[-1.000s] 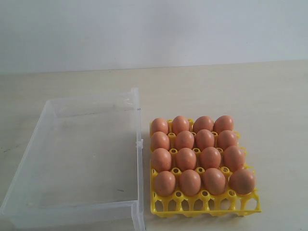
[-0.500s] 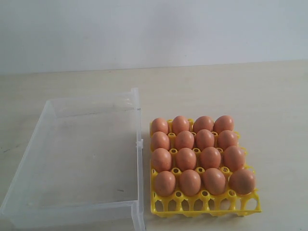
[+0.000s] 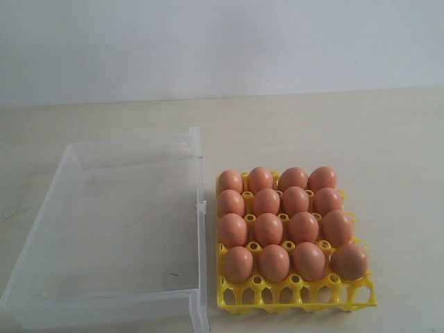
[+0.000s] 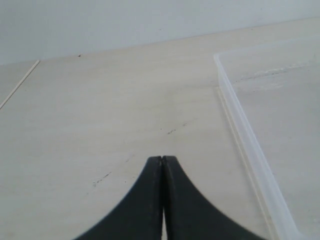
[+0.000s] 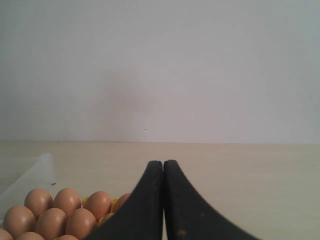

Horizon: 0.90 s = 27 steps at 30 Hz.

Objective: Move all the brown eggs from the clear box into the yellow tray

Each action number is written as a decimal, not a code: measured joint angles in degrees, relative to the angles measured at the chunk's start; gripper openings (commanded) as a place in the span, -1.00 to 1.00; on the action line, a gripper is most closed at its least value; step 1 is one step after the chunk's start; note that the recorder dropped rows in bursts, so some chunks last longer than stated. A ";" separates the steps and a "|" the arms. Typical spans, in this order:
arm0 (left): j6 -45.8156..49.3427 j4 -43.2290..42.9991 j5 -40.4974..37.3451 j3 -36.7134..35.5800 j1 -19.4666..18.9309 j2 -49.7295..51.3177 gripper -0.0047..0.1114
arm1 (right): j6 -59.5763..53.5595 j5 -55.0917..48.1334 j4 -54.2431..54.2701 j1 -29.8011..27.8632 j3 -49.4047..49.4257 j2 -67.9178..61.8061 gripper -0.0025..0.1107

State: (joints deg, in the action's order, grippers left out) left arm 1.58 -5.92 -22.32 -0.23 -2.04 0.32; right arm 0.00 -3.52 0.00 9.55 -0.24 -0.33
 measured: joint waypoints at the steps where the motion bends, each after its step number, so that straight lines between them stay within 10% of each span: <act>1: 0.00 0.00 0.00 0.00 0.00 0.00 -0.92 | 0.00 0.00 0.00 0.00 0.00 0.00 -0.96; 27: 0.00 0.00 0.00 0.00 0.00 0.00 -0.92 | 0.00 -0.11 0.00 -3.84 0.00 0.00 -0.96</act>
State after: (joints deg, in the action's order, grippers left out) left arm 1.58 -5.92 -22.32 -0.23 -2.04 0.32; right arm 0.00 -3.64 0.00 5.71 -0.24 -0.33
